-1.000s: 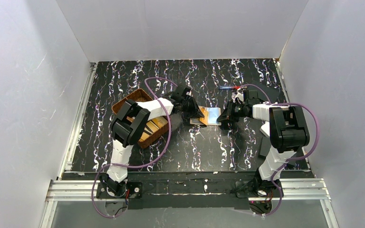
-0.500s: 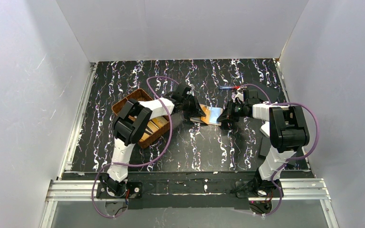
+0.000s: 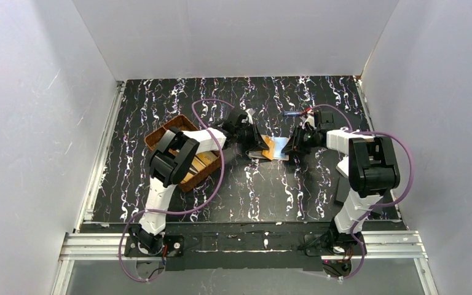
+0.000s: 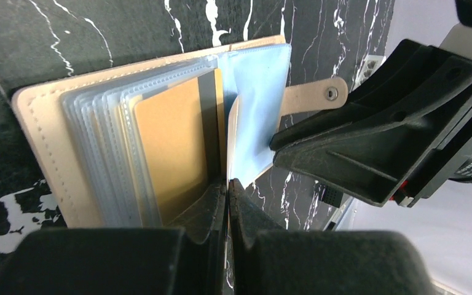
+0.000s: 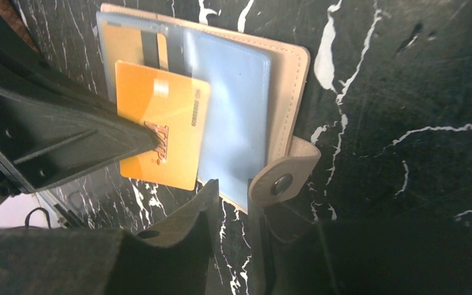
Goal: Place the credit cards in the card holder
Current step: Insert the credit card into the card holder.
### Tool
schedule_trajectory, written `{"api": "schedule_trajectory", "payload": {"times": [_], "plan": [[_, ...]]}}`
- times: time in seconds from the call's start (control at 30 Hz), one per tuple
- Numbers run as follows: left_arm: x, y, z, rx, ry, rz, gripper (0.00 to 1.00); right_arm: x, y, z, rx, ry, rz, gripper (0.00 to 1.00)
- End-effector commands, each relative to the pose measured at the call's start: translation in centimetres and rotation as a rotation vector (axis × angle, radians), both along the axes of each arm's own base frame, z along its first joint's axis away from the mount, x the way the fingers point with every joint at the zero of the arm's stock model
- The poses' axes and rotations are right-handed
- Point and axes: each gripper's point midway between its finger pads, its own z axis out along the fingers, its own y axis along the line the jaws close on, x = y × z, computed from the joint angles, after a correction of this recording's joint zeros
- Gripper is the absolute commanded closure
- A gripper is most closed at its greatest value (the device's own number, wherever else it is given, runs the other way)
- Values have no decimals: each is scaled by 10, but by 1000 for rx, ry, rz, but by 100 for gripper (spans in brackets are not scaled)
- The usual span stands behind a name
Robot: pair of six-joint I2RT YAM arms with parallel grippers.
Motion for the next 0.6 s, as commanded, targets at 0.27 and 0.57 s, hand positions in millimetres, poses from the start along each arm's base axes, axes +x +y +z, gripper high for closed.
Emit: {"api": "schedule_trajectory", "payload": {"times": [0.27,0.57], "plan": [[-7,-3,-11,-22,45,-28,100,26,-26,-1,-175,-31,-53,63],[10,-8,-17,-46,64,61,100,24,-16,-9,-134,0,-26,70]]}}
